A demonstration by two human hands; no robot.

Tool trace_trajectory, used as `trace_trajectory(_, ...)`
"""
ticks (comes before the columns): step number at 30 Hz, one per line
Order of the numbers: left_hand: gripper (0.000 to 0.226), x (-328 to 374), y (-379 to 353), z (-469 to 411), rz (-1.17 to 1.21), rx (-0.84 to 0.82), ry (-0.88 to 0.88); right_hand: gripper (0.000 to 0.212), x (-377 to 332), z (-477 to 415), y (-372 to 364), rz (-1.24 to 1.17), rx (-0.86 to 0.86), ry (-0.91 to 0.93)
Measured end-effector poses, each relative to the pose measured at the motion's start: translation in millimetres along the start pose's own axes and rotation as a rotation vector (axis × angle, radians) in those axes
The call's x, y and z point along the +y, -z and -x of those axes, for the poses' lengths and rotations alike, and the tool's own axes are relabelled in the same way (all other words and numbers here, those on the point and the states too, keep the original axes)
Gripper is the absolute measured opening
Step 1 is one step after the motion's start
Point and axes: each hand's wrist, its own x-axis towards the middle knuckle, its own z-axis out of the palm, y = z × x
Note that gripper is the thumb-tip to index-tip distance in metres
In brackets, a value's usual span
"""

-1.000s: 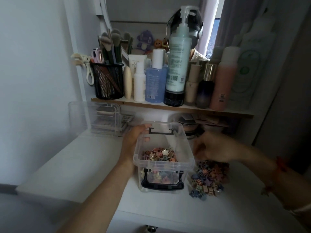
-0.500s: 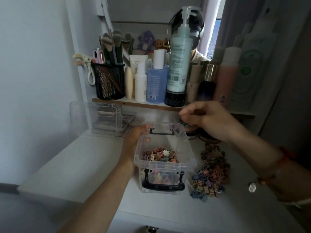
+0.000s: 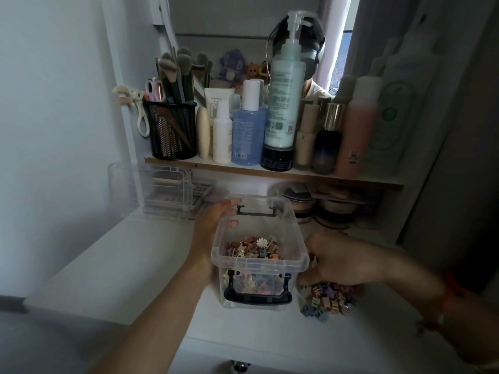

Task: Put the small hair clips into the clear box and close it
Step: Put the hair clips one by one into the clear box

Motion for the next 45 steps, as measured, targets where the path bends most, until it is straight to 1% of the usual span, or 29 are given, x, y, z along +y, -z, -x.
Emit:
trace_trajectory(1,0.052,0,0,0,-0.001,-0.002,-0.002,0.013,-2,-1,-1,0.038,0.019,0.017)
trace_trajectory(3,0.045,1,0,0,-0.004,-0.012,-0.01,0.033,-2,-3,-3,0.104,0.066,0.018)
trace_trajectory(4,0.044,1,0,0,-0.002,-0.014,-0.015,0.034,0,-4,-4,0.123,0.075,0.013)
trace_trajectory(6,0.049,2,0,0,-0.005,-0.008,-0.018,0.022,2,-4,-2,0.128,0.087,0.02)
trace_trajectory(7,0.046,2,-1,0,-0.006,-0.008,-0.017,0.015,3,-4,0,0.116,0.098,0.02)
trace_trajectory(9,0.035,3,-1,0,-0.003,-0.012,-0.013,0.017,5,-3,5,0.074,0.097,0.005)
trace_trajectory(13,0.032,2,-1,-1,-0.009,-0.015,-0.019,0.016,4,0,5,0.035,0.003,-0.009)
trace_trajectory(16,0.035,2,-1,0,-0.005,-0.016,-0.025,0.013,5,-1,1,0.074,0.019,0.01)
trace_trajectory(18,0.033,2,-1,0,0.002,-0.015,-0.021,0.014,3,-2,4,0.096,0.025,0.005)
trace_trajectory(19,0.033,1,-1,0,0.001,-0.014,-0.018,0.014,4,-2,8,0.09,0.065,-0.011)
trace_trajectory(20,0.032,1,-1,0,0.0,-0.012,-0.019,0.015,5,-4,13,0.061,0.165,-0.026)
trace_trajectory(21,0.032,2,-1,1,-0.004,-0.009,-0.022,0.019,4,-6,18,-0.004,0.309,-0.042)
trace_trajectory(23,0.032,3,-2,2,-0.006,-0.014,-0.031,0.026,3,-10,27,-0.275,0.62,0.009)
trace_trajectory(24,0.032,2,-2,1,0.001,-0.013,-0.032,0.024,0,-11,31,-0.415,0.696,0.075)
trace_trajectory(25,0.032,3,-2,1,0.011,-0.01,-0.03,0.021,-5,-11,33,-0.502,0.698,0.13)
trace_trajectory(26,0.033,3,-2,1,0.015,-0.005,-0.025,0.017,-9,-10,34,-0.491,0.647,0.169)
trace_trajectory(27,0.033,2,-2,0,0.01,-0.002,-0.02,0.019,-10,-8,33,-0.394,0.569,0.188)
trace_trajectory(28,0.032,2,-2,-1,-0.002,-0.002,-0.017,0.027,-9,-7,32,-0.254,0.465,0.197)
trace_trajectory(29,0.027,2,-2,-3,-0.01,0.003,-0.009,0.033,-6,-6,30,-0.113,0.353,0.192)
trace_trajectory(30,0.019,3,-2,-4,0.001,0.013,-0.009,0.035,-4,-4,28,0.0,0.276,0.176)
trace_trajectory(31,0.011,3,-2,-5,0.026,0.028,-0.005,0.033,-2,-3,26,0.073,0.252,0.162)
trace_trajectory(32,0.01,4,-2,-4,0.031,0.034,-0.008,0.031,-1,-4,23,0.127,0.271,0.151)
trace_trajectory(35,0.038,11,1,2,-0.004,0.03,0.001,0.025,-2,-8,19,0.249,0.369,0.123)
trace_trajectory(37,0.043,18,7,8,0.062,-0.003,0.026,0.027,-5,-14,19,0.295,0.419,0.087)
trace_trajectory(40,0.04,27,18,9,0.11,0.057,0.004,0.035,-16,-26,13,0.287,0.491,0.029)
trace_trajectory(42,0.02,28,21,12,0.084,0.087,-0.073,0.038,-23,-32,7,0.307,0.56,0.022)
trace_trajectory(43,0.022,28,21,15,0.036,0.087,-0.104,0.038,-27,-34,4,0.318,0.586,0.022)
trace_trajectory(44,0.042,26,21,16,-0.021,0.085,-0.137,0.039,-30,-34,3,0.332,0.6,0.025)
trace_trajectory(45,0.058,24,21,18,-0.071,0.088,-0.165,0.039,-33,-35,2,0.348,0.606,0.026)
